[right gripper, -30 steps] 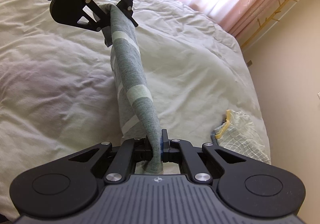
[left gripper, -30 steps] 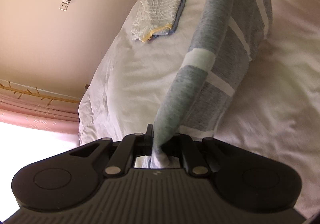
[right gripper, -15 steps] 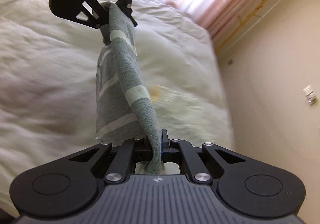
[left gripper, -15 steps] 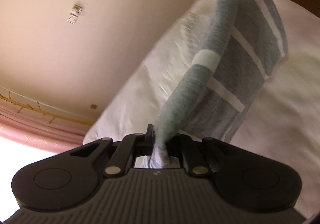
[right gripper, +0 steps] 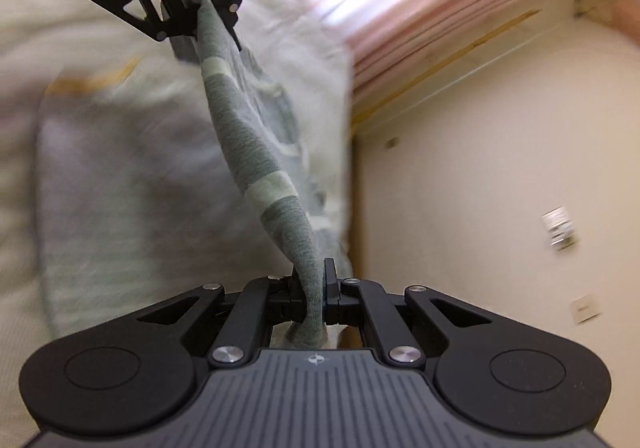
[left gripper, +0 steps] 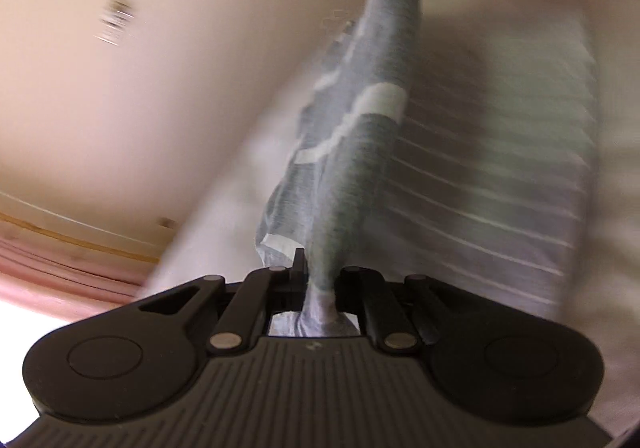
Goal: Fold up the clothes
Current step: 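Lift the shirt end with both grippers and carry it over the shirt, then lower the held end onto the shirt with both grippers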
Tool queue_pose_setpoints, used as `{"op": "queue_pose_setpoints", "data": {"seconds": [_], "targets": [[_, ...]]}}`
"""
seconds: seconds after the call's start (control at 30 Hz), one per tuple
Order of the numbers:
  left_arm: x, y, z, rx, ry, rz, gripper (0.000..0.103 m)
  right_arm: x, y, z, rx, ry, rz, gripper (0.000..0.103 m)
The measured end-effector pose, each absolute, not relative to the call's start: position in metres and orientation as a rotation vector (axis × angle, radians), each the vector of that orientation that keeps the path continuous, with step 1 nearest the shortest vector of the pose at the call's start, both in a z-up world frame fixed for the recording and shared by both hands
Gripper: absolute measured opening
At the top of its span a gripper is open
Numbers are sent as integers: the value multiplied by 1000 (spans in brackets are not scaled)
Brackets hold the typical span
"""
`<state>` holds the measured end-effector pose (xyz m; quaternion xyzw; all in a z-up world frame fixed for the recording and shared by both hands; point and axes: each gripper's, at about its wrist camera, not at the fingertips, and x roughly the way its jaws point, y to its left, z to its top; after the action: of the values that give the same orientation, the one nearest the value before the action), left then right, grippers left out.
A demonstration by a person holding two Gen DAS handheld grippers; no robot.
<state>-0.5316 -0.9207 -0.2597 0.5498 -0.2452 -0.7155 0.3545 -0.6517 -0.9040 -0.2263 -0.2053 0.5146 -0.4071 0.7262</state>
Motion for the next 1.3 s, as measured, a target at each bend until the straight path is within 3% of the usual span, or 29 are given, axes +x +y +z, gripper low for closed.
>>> {"op": "queue_pose_setpoints", "data": {"seconds": [0.1, 0.2, 0.4, 0.53, 0.73, 0.9, 0.97, 1.03, 1.2, 1.23, 1.27, 1.3], "targets": [[-532, -915, -269, 1433, -646, -1846, 8, -653, -891, -281, -389, 1196, -829, 3], [-532, -910, -279, 1445, -658, -1843, 10, -653, -874, -302, -389, 1205, -811, 4], [-532, -899, -299, 1470, -682, -1836, 11, -666, -863, -301, -384, 1210, -836, 7], [-533, -896, -301, 1487, -707, -1841, 6, -678, -867, -291, -362, 1215, -842, 1], [-528, -875, -306, 1519, -786, -1836, 5, -676, -843, -283, -390, 1204, -865, 2], [-525, -863, -331, 1560, -790, -1808, 16, -667, -824, -314, -395, 1278, -801, 2], [-521, -858, -331, 1534, -790, -1794, 28, -666, -822, -318, -403, 1284, -804, 8], [-515, -847, -322, 1507, -769, -1799, 29, -668, -820, -317, -408, 1278, -809, 15], [-505, -834, -324, 1477, -792, -1809, 28, -673, -821, -315, -413, 1275, -812, 19], [-505, -835, -325, 1483, -793, -1814, 19, -672, -823, -315, -401, 1275, -809, 18], [-505, -835, -326, 1489, -794, -1819, 10, -671, -824, -315, -390, 1275, -806, 9], [-504, -832, -326, 1489, -788, -1823, 8, -670, -826, -315, -378, 1275, -804, 2]]}}
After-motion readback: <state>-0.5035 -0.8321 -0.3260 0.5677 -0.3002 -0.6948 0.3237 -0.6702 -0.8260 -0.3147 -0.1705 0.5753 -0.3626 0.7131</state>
